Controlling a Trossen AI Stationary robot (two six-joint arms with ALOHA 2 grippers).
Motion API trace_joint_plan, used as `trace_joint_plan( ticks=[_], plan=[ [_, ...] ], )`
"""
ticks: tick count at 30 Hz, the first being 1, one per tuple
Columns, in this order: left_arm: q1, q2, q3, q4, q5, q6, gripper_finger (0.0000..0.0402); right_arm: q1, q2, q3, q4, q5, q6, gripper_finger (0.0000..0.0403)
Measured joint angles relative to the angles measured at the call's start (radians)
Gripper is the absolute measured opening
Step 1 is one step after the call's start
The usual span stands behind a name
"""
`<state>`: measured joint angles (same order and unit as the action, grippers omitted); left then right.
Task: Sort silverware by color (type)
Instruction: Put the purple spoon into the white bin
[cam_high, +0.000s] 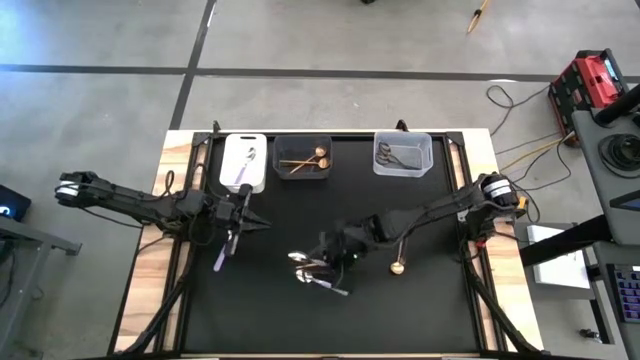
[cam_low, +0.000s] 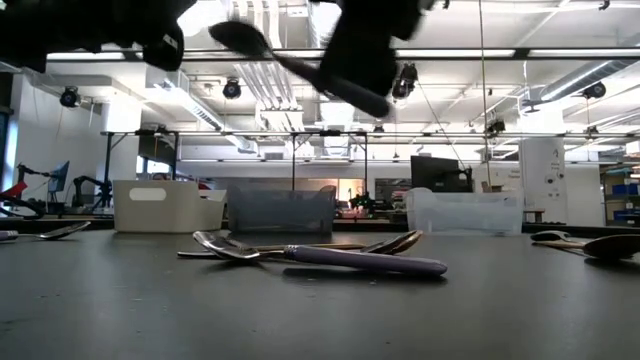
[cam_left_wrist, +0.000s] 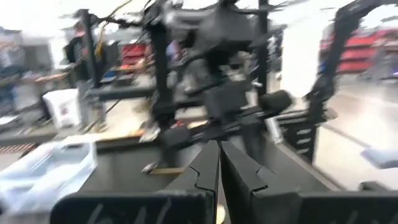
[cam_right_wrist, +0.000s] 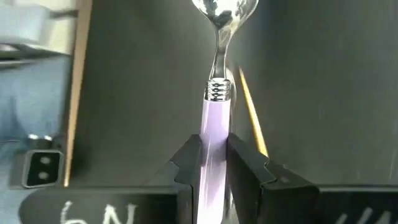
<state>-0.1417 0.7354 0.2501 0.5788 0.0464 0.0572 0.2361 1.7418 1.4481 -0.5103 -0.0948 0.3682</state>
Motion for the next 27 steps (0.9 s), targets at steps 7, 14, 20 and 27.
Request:
trace_joint_plan(
  ticks=[7, 14, 20, 27],
  plan=[
    [0.000, 0.000, 0.000, 0.065, 0.033, 0.046, 0.0020, -0.103, -0.004, -0.023, 0.322, -0.297, -0.302, 0.0049],
    [0.000, 0.016, 0.000, 0.095, 0.111, 0.069, 0.0100, -0.200, 0.000, -0.074, 0.706, -0.562, -0.384, 0.0049],
    [-0.001, 0.070, 0.000, 0.215, 0.100, 0.066, 0.0168, -0.250, 0.030, -0.074, 0.809, -0.596, -0.406, 0.0049],
    [-0.001, 0.210, 0.000, 0.397, 0.101, 0.061, 0.0183, -0.268, 0.055, -0.074, 0.845, -0.616, -0.404, 0.0049]
  ],
)
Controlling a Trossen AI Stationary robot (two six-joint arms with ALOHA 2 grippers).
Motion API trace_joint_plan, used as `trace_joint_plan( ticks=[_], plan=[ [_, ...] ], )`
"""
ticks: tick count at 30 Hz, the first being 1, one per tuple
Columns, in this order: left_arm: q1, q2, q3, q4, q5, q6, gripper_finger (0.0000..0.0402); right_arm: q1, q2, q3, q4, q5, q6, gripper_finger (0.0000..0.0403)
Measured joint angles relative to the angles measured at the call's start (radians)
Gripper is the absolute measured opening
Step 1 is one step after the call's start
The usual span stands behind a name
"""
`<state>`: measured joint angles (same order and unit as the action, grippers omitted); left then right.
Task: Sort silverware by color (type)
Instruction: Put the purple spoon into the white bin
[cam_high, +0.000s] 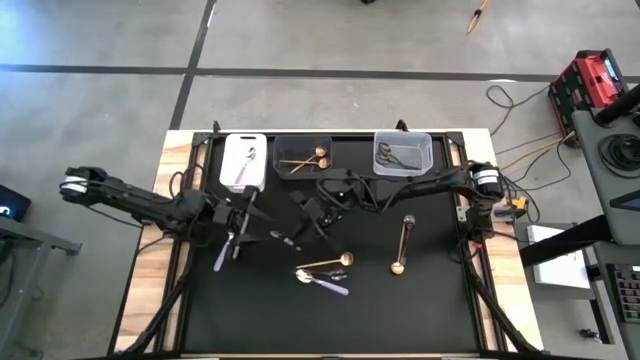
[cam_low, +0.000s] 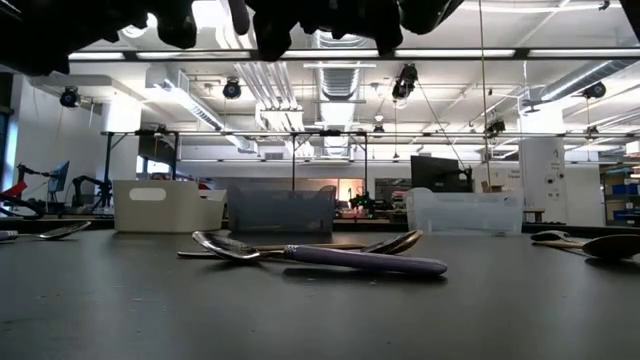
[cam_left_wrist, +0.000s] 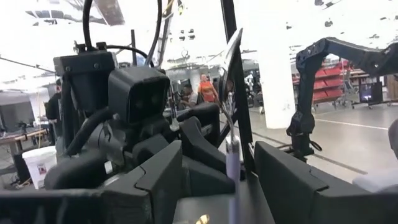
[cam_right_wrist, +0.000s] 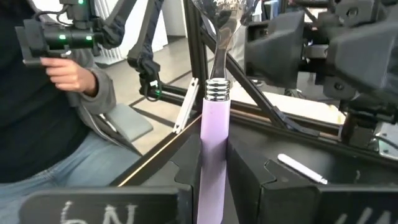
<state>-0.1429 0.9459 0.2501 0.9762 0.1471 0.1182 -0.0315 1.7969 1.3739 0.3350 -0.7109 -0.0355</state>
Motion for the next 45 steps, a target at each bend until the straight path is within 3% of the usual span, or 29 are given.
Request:
trace_joint_plan(
  ticks=[7, 18, 23, 28, 33, 39, 45],
  plan=[
    [0.000, 0.172, 0.005, 0.219, 0.005, -0.027, 0.0175, 0.000, 0.001, 0.000, 0.022, 0.000, 0.009, 0.0049],
    [0.000, 0.377, 0.139, 0.263, 0.107, -0.030, 0.0162, -0.008, 0.001, 0.000, 0.037, -0.006, 0.009, 0.0049],
    [0.000, 0.389, 0.143, 0.277, 0.107, -0.026, 0.0114, -0.008, 0.001, 0.000, 0.036, -0.023, -0.018, 0.0049],
    [0.000, 0.385, 0.141, 0.277, 0.104, -0.045, 0.0023, -0.009, 0.001, 0.000, 0.038, -0.026, -0.045, 0.0052],
    [-0.001, 0.383, 0.140, 0.278, 0.076, -0.092, 0.0019, -0.010, 0.001, 0.000, 0.037, -0.025, -0.051, 0.0074],
    [0.004, 0.352, 0.140, 0.253, -0.003, -0.166, 0.0019, -0.035, 0.000, 0.000, 0.037, 0.003, 0.012, 0.0129],
    [0.048, 0.231, 0.140, 0.063, -0.079, -0.240, 0.0019, -0.097, -0.038, 0.000, -0.073, 0.054, 0.047, 0.0186]
  ],
)
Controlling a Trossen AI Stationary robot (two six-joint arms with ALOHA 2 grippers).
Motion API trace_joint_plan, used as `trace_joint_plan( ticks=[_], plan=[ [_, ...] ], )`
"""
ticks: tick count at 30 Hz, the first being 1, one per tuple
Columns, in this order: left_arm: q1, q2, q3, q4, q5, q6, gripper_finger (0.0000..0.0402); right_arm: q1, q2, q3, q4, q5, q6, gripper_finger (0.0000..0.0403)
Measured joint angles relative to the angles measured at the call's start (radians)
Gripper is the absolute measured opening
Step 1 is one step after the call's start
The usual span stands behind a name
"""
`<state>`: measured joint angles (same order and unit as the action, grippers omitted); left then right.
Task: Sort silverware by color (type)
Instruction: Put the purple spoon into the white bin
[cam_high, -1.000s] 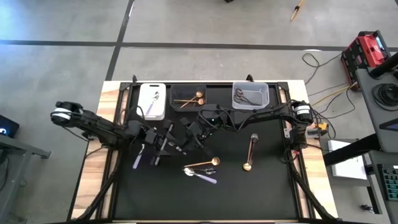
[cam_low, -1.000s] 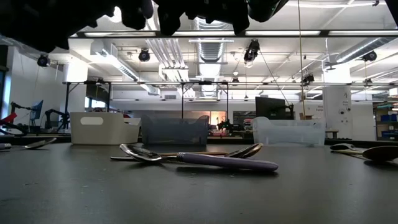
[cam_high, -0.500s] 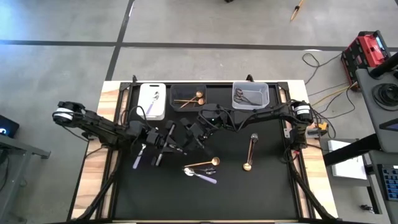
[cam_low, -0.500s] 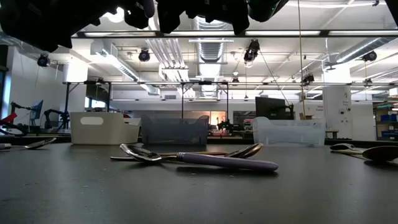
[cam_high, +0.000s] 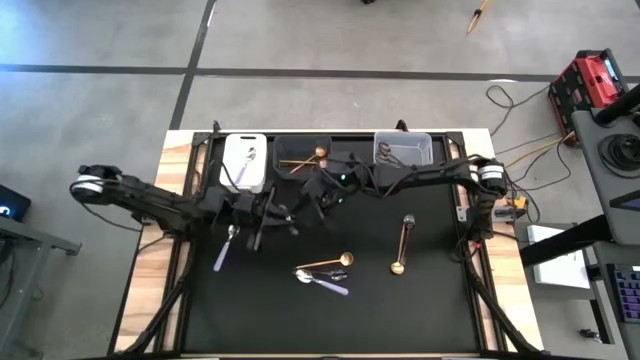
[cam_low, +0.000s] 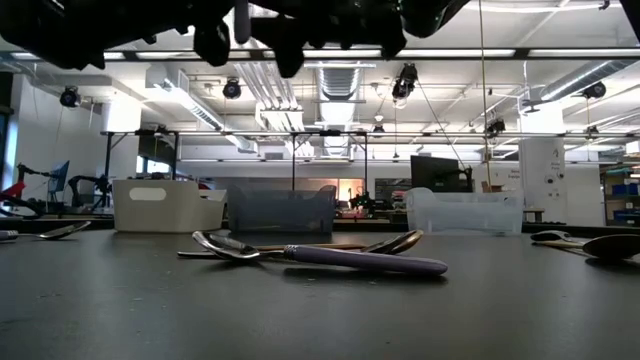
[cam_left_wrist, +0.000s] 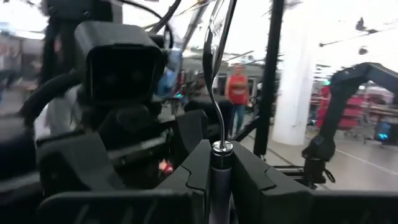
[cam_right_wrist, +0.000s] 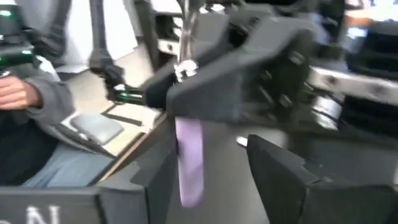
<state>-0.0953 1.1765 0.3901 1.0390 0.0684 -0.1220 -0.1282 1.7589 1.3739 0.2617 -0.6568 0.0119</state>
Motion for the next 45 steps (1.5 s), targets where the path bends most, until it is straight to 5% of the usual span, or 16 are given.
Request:
trace_joint_plan(
  ticks=[4, 12, 18, 26, 30, 34, 45],
  plan=[
    [0.083, -0.138, 0.000, -0.208, -0.005, -0.057, 0.0019, -0.044, -0.052, 0.001, -0.138, 0.119, -0.006, 0.0205],
    [0.421, -0.364, 0.065, -0.842, -0.080, -0.136, 0.0019, -0.108, -0.127, 0.001, -0.351, 0.550, -0.105, 0.0203],
    [0.663, -0.339, 0.216, -1.339, -0.262, -0.145, 0.0019, -0.158, -0.128, 0.001, -0.361, 0.580, -0.155, 0.0203],
    [0.827, -0.241, 0.276, -1.438, -0.259, -0.098, 0.0019, -0.199, -0.115, 0.000, -0.364, 0.581, -0.177, 0.0203],
    [0.887, -0.202, 0.283, -1.476, -0.158, -0.102, 0.0019, -0.209, -0.115, 0.003, -0.387, 0.581, -0.217, 0.0203],
    [0.914, -0.174, 0.285, -1.469, -0.078, -0.110, 0.0019, -0.223, -0.115, 0.003, -0.384, 0.581, -0.256, 0.0203],
    [0.947, -0.069, 0.303, -1.465, -0.082, -0.101, 0.0019, -0.253, -0.115, 0.003, -0.393, 0.581, -0.260, 0.0203]
  ],
)
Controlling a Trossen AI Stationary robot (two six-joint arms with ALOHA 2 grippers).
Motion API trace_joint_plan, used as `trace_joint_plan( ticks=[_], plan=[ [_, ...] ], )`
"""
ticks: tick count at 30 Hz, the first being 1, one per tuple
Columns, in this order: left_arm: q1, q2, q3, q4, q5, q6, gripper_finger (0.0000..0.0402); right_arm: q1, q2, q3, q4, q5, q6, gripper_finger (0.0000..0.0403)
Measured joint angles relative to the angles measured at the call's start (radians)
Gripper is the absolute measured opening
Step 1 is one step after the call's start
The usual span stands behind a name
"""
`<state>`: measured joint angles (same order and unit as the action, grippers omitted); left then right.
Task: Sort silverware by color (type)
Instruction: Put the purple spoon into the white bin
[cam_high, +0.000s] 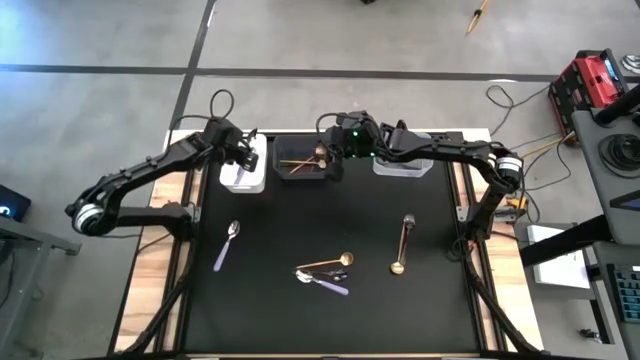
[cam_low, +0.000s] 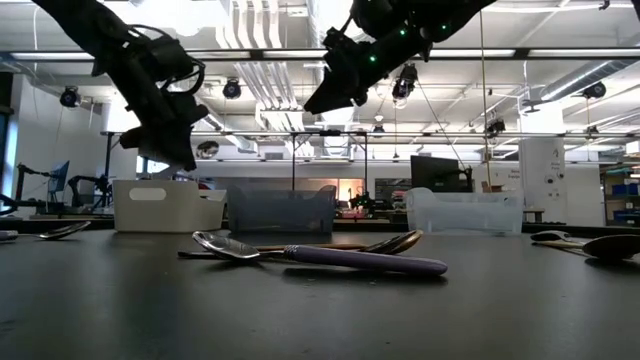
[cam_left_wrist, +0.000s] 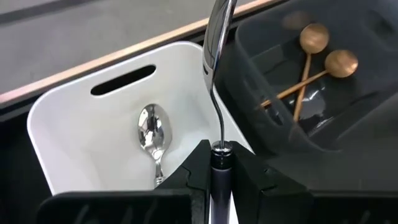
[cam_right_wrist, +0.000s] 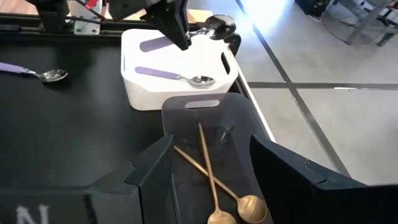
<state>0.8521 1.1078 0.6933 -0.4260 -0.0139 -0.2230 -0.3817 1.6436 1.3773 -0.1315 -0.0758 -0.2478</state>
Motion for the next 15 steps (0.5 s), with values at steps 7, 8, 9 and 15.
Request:
trace_joint_plan(
  ticks=[7, 8, 9, 15],
  plan=[
    [0.006, 0.023, 0.000, -0.002, -0.002, -0.006, 0.0019, 0.001, 0.000, 0.000, -0.035, -0.001, 0.010, 0.0203],
    [0.008, 0.026, 0.000, -0.002, -0.003, -0.019, 0.0019, 0.001, 0.000, 0.000, -0.040, -0.001, 0.018, 0.0203],
    [0.010, 0.030, 0.000, -0.001, -0.002, -0.033, 0.0019, 0.001, 0.000, 0.000, -0.047, -0.001, 0.029, 0.0203],
    [0.011, 0.063, 0.000, -0.004, -0.005, -0.051, 0.0019, 0.001, 0.000, -0.001, -0.088, -0.002, 0.054, 0.0203]
  ],
)
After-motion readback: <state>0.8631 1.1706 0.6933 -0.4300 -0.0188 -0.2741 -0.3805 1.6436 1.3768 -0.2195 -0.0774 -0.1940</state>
